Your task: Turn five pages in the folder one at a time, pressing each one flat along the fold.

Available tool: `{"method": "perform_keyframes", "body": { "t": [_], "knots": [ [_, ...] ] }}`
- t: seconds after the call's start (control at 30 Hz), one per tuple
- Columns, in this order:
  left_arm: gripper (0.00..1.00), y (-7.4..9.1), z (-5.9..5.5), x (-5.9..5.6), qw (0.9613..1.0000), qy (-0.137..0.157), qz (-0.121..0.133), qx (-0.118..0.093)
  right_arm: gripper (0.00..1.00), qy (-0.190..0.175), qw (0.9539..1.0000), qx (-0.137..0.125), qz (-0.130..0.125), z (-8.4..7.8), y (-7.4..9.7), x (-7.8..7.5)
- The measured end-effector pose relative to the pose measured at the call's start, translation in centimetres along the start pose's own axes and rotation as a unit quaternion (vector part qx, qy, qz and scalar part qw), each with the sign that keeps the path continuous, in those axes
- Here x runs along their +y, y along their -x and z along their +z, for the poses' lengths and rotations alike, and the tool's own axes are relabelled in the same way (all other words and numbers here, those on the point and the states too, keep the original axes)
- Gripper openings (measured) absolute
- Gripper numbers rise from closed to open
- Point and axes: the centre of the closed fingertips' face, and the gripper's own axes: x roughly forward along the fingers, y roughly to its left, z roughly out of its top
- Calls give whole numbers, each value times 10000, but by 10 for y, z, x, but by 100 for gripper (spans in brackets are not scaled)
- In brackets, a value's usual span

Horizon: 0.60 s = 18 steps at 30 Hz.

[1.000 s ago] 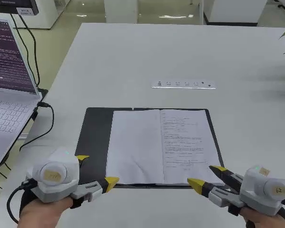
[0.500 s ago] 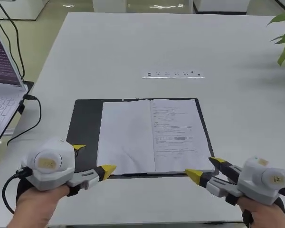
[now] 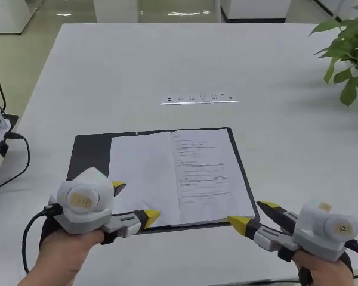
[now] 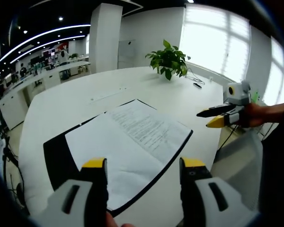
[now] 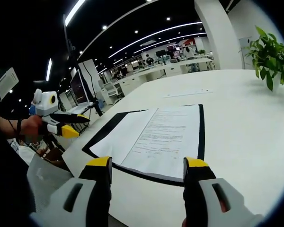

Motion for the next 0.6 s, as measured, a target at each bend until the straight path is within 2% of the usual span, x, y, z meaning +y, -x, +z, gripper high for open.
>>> {"method": "perform_keyframes", "body": {
  "t": [0.17, 0.4, 0.47, 0.6],
  "knots": [
    [61, -26, 13, -13, 9995, -185, -239, 62, 60, -71, 10000, -23, -55, 0, 3, -4],
    [61, -70, 34, -37, 9983, -236, -532, 91, 58, -26, 9998, 191, -63, -9, 6, -7],
    [61, -84, 39, -47, 9973, -290, -663, 119, 58, -36, 9998, 209, -53, -9, 6, -7],
    [62, -102, 45, -66, 9952, -429, -868, 168, 58, -57, 9997, 241, -36, -12, 7, -7]
  ]
}}
